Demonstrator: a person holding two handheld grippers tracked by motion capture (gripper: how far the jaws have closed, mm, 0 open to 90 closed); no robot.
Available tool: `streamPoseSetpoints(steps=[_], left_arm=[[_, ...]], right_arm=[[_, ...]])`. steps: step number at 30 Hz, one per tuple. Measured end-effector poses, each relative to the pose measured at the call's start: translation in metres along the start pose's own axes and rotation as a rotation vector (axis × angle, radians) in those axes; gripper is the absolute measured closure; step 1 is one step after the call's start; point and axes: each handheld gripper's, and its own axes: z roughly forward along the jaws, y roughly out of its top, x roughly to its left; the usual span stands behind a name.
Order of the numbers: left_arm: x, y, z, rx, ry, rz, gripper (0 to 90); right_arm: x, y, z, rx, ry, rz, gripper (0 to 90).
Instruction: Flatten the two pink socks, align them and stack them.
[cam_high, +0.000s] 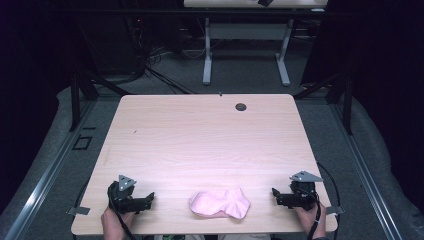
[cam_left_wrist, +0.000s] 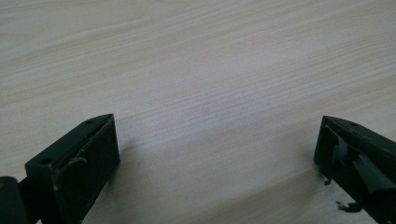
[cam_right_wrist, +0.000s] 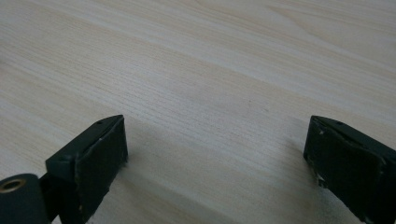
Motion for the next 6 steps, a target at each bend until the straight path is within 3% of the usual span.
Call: streamPoseSetpoints(steps=[6], left_arm=[[0.0041, 0.0040, 0.0049, -0.006, -0.006, 0.005, 0.0]], right_arm=[[-0.0017, 0.0003, 0.0013, 0.006, 0.026, -0.023, 1.1]])
